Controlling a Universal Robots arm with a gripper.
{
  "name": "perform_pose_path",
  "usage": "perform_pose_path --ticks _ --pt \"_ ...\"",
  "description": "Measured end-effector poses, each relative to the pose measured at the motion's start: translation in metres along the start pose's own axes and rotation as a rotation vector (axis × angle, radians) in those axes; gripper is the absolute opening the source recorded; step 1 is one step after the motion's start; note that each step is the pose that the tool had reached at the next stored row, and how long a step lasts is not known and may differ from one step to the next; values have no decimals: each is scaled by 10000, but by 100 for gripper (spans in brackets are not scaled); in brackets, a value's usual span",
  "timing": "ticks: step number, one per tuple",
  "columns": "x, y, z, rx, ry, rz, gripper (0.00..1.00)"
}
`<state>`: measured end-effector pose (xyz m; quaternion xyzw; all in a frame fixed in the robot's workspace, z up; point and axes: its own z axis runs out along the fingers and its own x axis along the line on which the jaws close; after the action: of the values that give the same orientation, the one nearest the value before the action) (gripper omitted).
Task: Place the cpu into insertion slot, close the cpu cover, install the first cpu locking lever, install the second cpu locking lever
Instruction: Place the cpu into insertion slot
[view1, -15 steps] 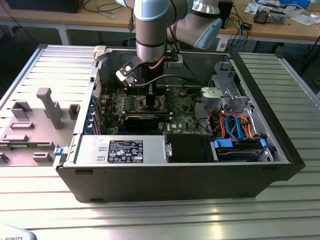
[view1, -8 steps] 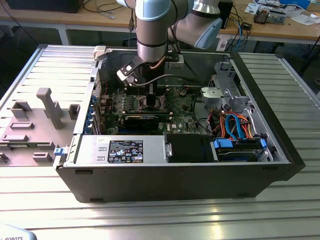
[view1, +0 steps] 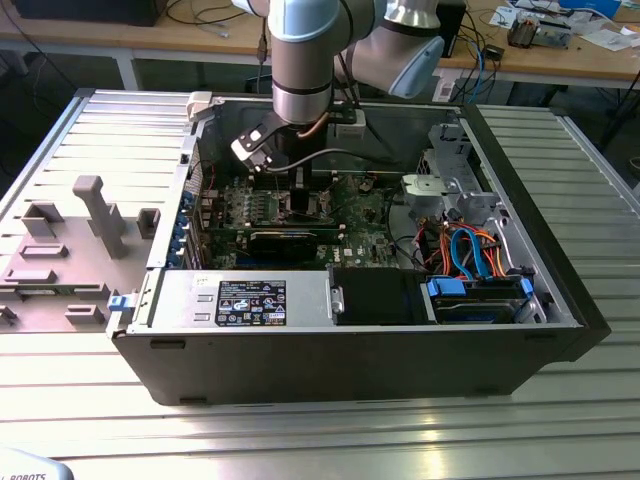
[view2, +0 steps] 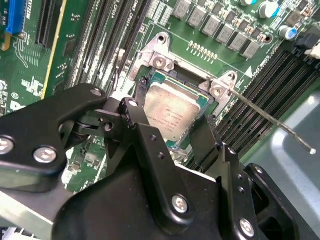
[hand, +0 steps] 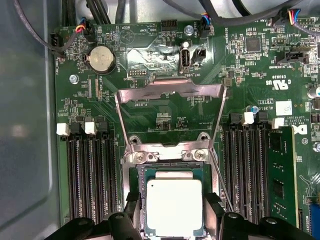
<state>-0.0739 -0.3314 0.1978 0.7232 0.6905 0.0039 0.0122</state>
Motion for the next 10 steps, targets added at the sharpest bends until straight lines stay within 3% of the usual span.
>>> perform_pose_path --ticks 10 --pt "1 15 0 -1 1 -95 62"
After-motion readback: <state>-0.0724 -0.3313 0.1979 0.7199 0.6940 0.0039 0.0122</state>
